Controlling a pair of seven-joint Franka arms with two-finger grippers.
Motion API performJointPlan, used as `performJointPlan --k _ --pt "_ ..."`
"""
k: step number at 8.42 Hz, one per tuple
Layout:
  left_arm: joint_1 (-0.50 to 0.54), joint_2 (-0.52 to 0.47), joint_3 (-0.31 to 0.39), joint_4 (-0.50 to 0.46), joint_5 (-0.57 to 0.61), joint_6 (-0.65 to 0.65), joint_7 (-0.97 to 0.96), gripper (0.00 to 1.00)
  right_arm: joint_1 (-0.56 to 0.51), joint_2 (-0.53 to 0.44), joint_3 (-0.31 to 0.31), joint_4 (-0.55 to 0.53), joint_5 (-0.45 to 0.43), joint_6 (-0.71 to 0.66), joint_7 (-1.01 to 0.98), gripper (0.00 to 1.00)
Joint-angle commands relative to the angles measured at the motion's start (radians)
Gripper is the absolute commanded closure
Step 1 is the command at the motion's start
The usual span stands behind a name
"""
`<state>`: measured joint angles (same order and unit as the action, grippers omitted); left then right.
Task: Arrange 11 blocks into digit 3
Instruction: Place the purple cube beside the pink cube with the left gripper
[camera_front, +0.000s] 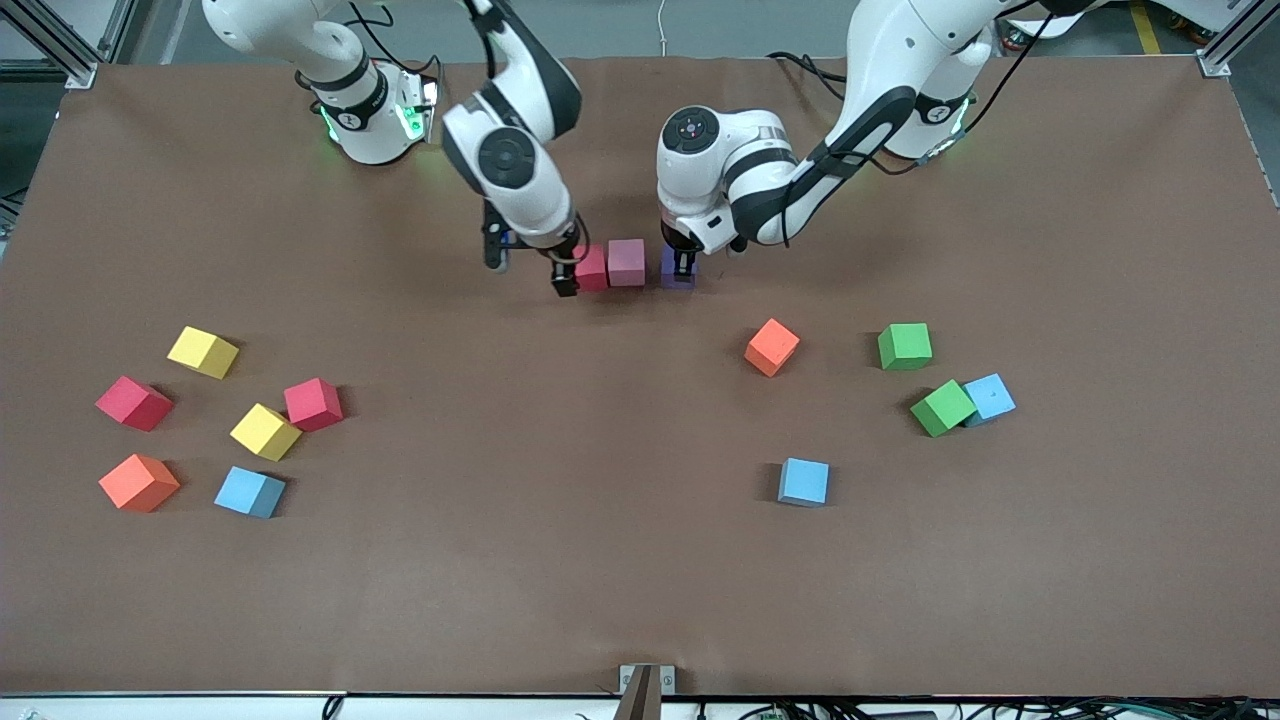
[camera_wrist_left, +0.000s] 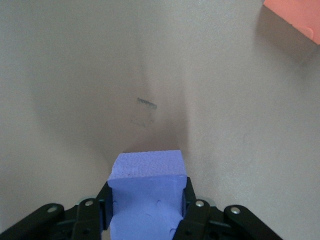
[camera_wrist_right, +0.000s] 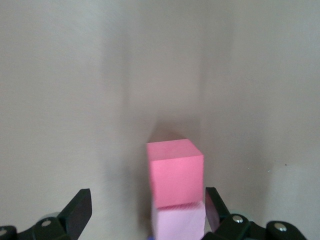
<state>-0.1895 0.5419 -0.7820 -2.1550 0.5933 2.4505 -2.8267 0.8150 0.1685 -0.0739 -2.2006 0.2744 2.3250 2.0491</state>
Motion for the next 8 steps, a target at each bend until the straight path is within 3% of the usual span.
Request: performJointPlan --k 1,3,6,8 --pt "-0.025 0.006 -0.005 -0.003 0.089 0.018 -0.338 0.77 -0.121 -0.055 0.008 -0.004 -0.001 -0.033 -0.19 0.0" --pt "-0.042 0.006 -0.003 0.009 0.089 0.019 -0.368 0.77 -0.254 -0.078 0.008 0.01 -0.052 -0.071 -0.492 0.0" --pt "-0.054 0.009 -0.003 0.032 0.089 0.019 -0.373 0.77 -0.425 -0.069 0.011 0.027 -0.249 -0.059 -0.911 0.0" --pt "-0.056 0.023 -0.003 0.041 0.089 0.019 -0.373 0.77 -0.543 -0.066 0.011 0.035 -0.273 -0.033 -1.224 0.0"
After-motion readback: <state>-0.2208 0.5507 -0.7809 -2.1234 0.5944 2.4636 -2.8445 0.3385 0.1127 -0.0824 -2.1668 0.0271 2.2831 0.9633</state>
